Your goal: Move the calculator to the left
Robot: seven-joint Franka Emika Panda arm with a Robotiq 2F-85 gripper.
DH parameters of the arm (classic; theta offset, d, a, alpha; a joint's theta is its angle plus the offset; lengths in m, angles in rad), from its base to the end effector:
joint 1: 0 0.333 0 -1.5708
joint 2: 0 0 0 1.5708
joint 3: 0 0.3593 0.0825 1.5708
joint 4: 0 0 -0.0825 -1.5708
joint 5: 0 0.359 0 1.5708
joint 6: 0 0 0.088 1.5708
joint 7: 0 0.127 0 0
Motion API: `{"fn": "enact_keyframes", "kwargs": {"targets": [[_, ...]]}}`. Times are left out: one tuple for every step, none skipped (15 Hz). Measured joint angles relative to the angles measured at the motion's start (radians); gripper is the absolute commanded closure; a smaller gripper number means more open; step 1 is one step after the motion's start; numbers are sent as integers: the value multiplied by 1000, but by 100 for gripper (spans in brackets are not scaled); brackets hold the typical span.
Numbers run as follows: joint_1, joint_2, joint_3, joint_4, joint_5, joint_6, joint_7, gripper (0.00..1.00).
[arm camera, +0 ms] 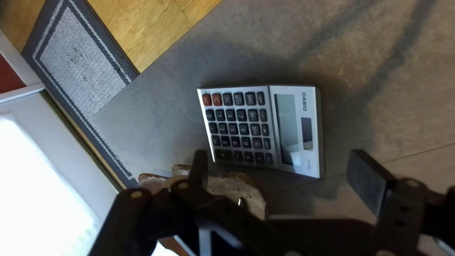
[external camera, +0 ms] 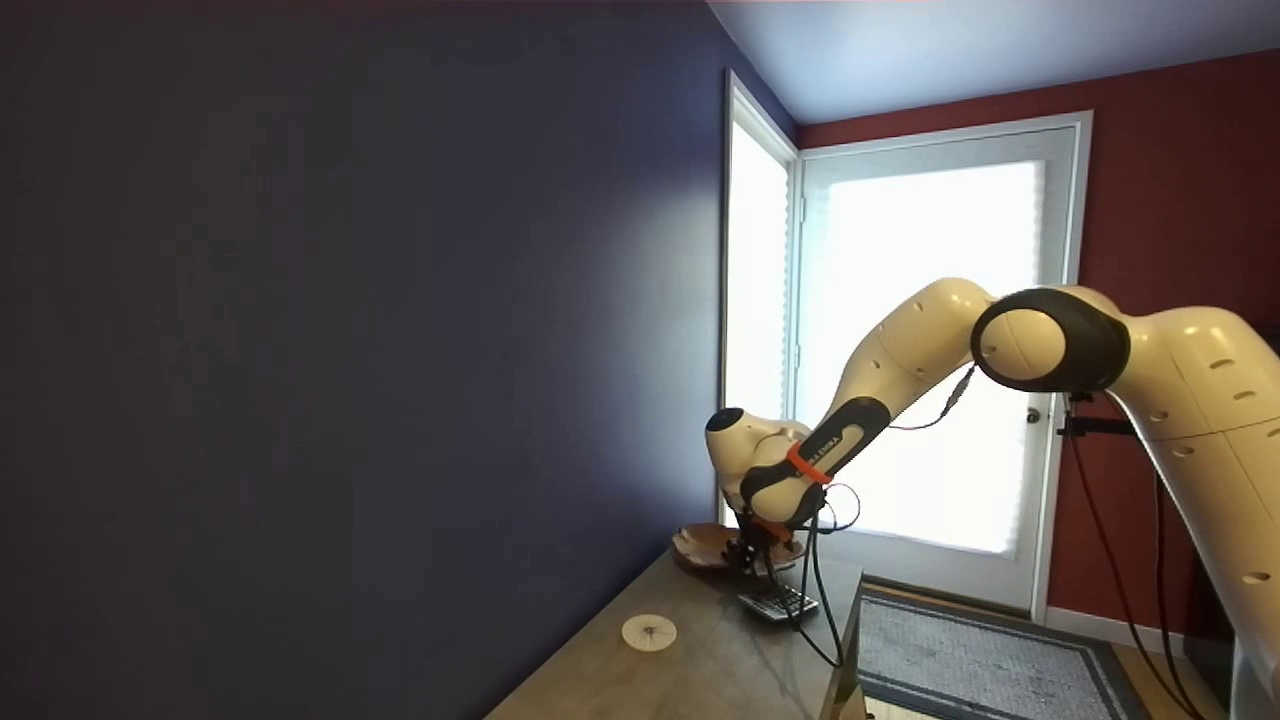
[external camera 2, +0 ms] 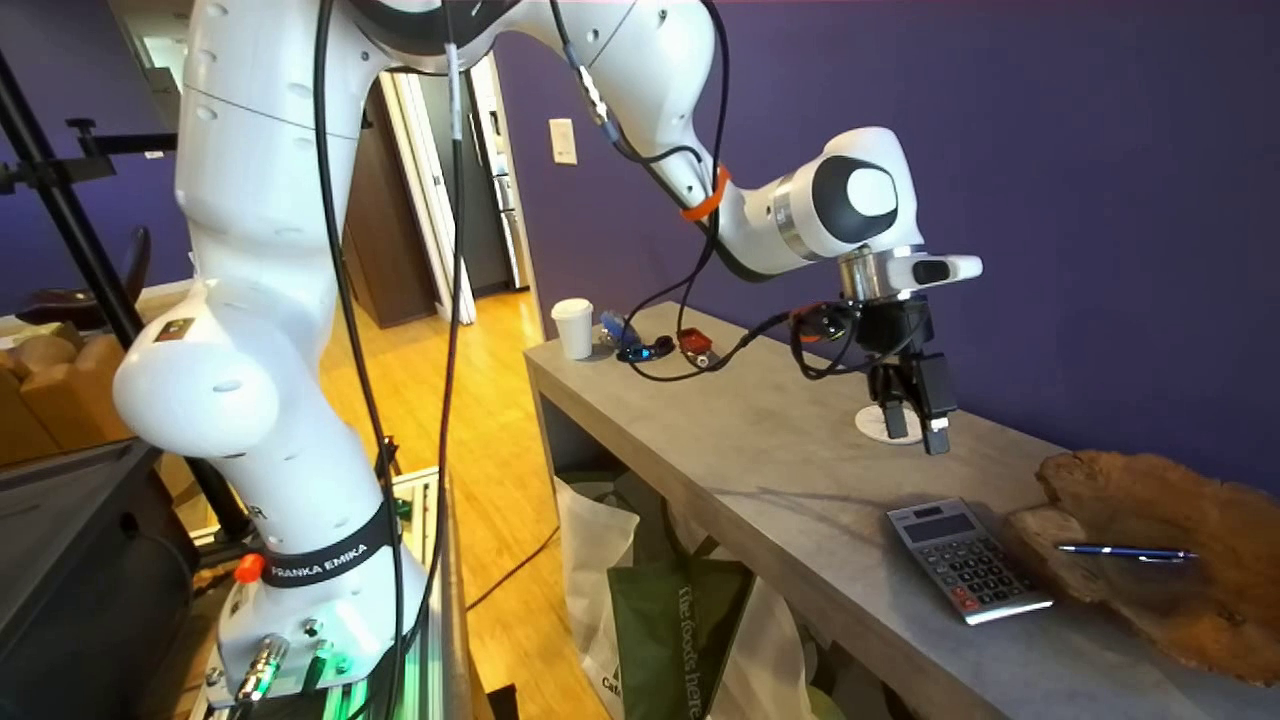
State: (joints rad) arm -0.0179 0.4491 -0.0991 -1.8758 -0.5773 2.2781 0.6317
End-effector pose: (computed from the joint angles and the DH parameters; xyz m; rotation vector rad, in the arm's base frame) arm 0.6288 -0.0903 0.3110 2.6327 -0.4615 0.0979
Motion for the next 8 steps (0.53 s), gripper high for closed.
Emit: {"fn": "enact_keyframes", "kwargs": {"targets": [[13, 14, -15, 5, 0, -1, 2, 0], [24, 32, -27, 12, 0, -1, 2, 0], [35, 53, -37, 23, 0, -1, 3, 0], [46, 77, -44, 35, 0, -1, 5, 0], [55, 101, -49, 49, 0, -1, 7, 0], [64, 124, -55, 65, 0, -1, 9, 0], [73, 147, -61, 82, 0, -1, 11, 0], [82, 169, -68, 100, 0, -1, 15, 0]]}}
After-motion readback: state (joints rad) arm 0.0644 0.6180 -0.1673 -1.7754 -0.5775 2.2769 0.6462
